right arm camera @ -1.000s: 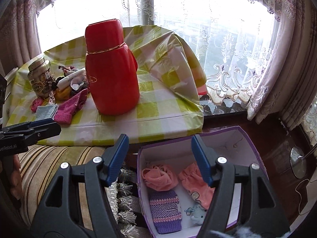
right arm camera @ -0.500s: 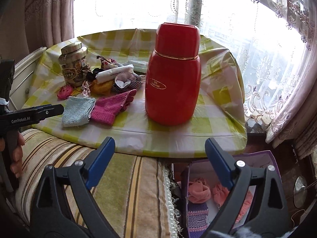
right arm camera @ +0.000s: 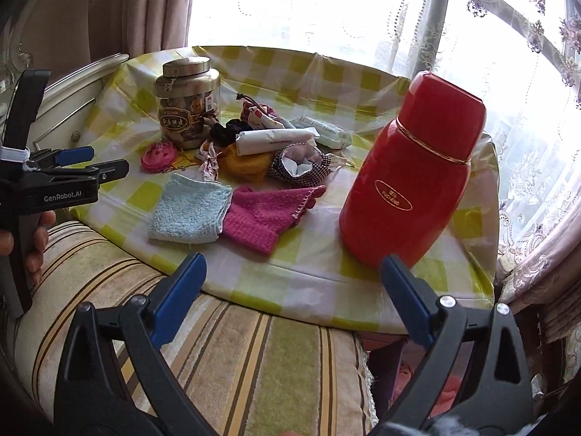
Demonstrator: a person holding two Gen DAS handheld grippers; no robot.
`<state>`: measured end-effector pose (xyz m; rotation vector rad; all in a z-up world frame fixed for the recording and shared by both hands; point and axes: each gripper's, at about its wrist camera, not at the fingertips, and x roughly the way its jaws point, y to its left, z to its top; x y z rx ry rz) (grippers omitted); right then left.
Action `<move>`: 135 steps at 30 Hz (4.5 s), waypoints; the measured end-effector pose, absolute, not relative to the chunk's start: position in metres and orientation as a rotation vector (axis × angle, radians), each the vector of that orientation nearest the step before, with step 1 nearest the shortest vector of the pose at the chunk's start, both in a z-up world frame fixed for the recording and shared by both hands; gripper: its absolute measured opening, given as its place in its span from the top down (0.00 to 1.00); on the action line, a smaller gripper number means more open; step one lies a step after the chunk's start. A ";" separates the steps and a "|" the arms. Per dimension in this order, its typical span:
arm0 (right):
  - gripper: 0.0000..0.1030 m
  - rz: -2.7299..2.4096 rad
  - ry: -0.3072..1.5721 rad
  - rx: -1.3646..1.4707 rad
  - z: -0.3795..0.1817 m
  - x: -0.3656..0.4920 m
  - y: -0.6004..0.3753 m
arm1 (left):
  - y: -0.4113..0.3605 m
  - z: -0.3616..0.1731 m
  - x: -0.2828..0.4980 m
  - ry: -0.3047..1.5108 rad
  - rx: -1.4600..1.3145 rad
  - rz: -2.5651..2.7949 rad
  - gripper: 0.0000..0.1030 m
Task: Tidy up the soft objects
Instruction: 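Move both open tools back over the bed toward the remaining items, then grasp the pink coin purse with the left tool while the right tool grasps the light blue towel, then carry the purse and blue towel to the white box and release both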
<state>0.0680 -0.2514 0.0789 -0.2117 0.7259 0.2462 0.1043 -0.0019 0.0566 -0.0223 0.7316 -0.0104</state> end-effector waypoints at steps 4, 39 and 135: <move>0.05 0.307 0.759 -0.206 0.073 0.080 -0.236 | 0.008 0.055 0.114 0.744 -0.029 -0.005 0.18; 0.05 0.468 0.966 -0.231 -0.011 0.177 -0.114 | 0.077 -0.029 0.263 0.953 -0.185 0.074 0.18; 0.66 -0.262 0.831 0.126 0.043 0.005 -0.527 | -0.298 0.050 0.058 0.871 0.066 -0.724 0.32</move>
